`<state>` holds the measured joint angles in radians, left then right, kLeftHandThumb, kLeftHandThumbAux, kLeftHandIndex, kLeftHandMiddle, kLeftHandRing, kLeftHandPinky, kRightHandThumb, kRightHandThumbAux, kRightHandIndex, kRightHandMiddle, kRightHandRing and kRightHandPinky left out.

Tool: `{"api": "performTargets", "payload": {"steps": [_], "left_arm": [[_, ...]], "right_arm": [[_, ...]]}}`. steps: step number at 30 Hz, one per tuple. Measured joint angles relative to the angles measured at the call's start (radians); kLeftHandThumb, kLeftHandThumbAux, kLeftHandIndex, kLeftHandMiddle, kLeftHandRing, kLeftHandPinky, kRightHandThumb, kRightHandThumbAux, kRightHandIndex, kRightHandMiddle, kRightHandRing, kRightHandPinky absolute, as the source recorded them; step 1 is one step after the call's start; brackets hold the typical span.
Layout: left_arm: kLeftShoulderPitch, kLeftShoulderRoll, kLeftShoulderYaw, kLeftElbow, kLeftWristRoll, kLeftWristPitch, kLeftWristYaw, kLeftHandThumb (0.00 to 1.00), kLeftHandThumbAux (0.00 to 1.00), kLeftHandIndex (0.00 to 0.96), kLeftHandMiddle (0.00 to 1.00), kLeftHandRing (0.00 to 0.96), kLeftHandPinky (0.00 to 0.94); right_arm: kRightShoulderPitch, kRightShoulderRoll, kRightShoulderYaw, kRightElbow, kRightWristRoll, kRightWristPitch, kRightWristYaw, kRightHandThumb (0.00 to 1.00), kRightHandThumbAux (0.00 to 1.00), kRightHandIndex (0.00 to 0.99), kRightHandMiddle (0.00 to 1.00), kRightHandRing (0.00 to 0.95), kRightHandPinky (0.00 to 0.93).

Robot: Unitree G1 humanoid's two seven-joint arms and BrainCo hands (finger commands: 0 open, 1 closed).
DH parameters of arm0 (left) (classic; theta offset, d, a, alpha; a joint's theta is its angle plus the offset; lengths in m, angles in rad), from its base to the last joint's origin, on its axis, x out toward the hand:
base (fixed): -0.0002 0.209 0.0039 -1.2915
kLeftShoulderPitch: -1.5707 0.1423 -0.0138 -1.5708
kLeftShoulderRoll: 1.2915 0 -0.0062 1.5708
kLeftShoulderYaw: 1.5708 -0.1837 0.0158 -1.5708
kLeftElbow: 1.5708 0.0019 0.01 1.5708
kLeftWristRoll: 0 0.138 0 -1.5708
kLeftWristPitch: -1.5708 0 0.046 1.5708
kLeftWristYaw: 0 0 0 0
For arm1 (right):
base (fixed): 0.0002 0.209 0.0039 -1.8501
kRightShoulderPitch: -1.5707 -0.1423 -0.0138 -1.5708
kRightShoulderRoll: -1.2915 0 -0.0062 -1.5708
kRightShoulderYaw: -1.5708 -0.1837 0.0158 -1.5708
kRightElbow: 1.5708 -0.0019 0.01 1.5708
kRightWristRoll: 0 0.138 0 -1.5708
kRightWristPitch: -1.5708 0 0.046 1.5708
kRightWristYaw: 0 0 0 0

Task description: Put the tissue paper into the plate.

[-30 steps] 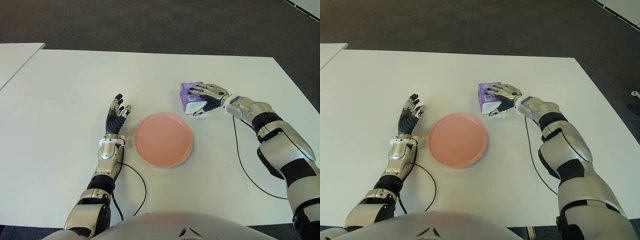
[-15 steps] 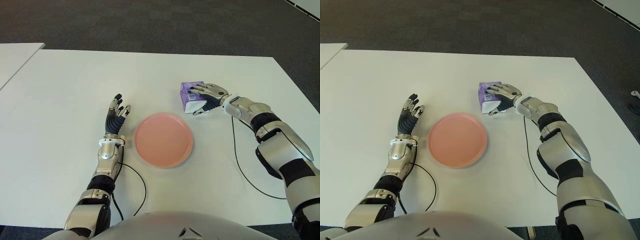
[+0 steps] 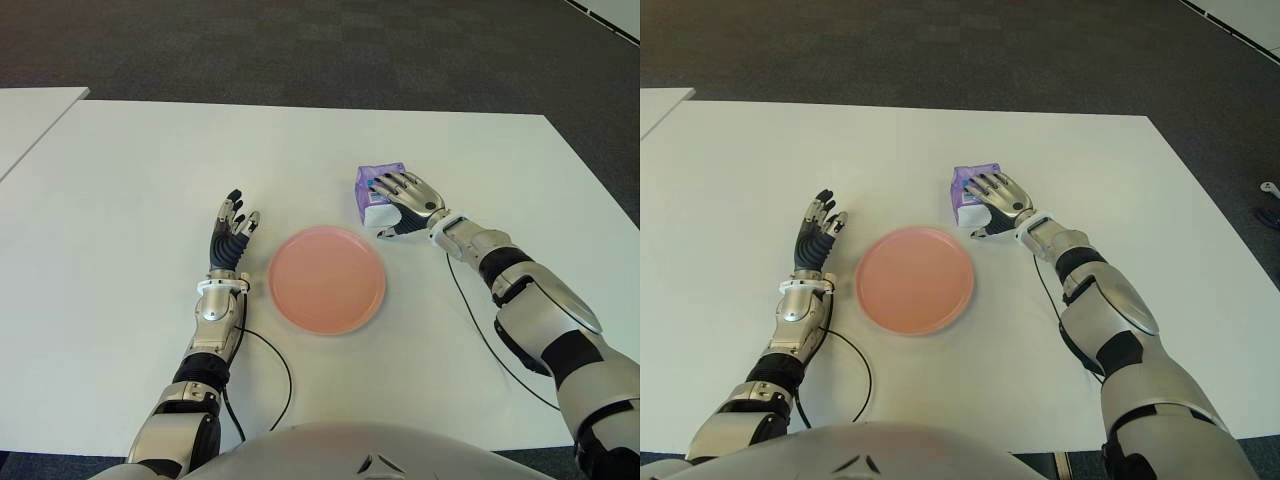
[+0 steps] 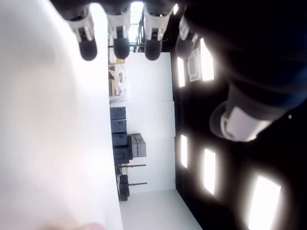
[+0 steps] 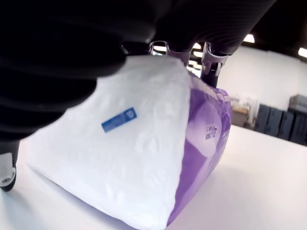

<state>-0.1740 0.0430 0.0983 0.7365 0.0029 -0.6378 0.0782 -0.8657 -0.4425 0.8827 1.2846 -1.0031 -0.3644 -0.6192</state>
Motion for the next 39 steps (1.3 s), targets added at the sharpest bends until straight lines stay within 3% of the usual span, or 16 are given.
{"api": "performTargets", "payload": {"steps": [10,29,35,37,39], "left_arm": [[0.006,0.000,0.001,-0.008,-0.003,0.000,0.000,0.029,0.577,0.000,0.000,0.000,0.000],[0.034,-0.001,0.002,-0.049,-0.004,0.002,-0.001,0.028,0.608,0.000,0.000,0.000,0.000],[0.041,-0.001,0.002,-0.061,-0.005,0.008,-0.001,0.034,0.605,0.000,0.000,0.000,0.000],[0.042,-0.001,0.002,-0.064,-0.005,0.010,-0.001,0.036,0.602,0.000,0.000,0.000,0.000],[0.043,-0.001,0.002,-0.068,-0.005,0.014,-0.001,0.039,0.599,0.000,0.000,0.000,0.000]], "right_arm": [[0.036,0.035,0.008,0.025,0.014,0.080,-0.133,0.681,0.426,0.106,0.231,0.226,0.227],[0.054,0.066,-0.026,0.029,0.089,0.082,-0.149,0.743,0.465,0.167,0.288,0.301,0.344],[0.058,0.079,-0.058,0.022,0.128,0.081,-0.149,0.811,0.469,0.338,0.425,0.446,0.483],[0.060,0.085,-0.075,0.020,0.147,0.077,-0.149,0.896,0.555,0.386,0.462,0.517,0.548],[0.061,0.090,-0.088,0.016,0.162,0.071,-0.149,0.872,0.612,0.390,0.492,0.594,0.627]]}}
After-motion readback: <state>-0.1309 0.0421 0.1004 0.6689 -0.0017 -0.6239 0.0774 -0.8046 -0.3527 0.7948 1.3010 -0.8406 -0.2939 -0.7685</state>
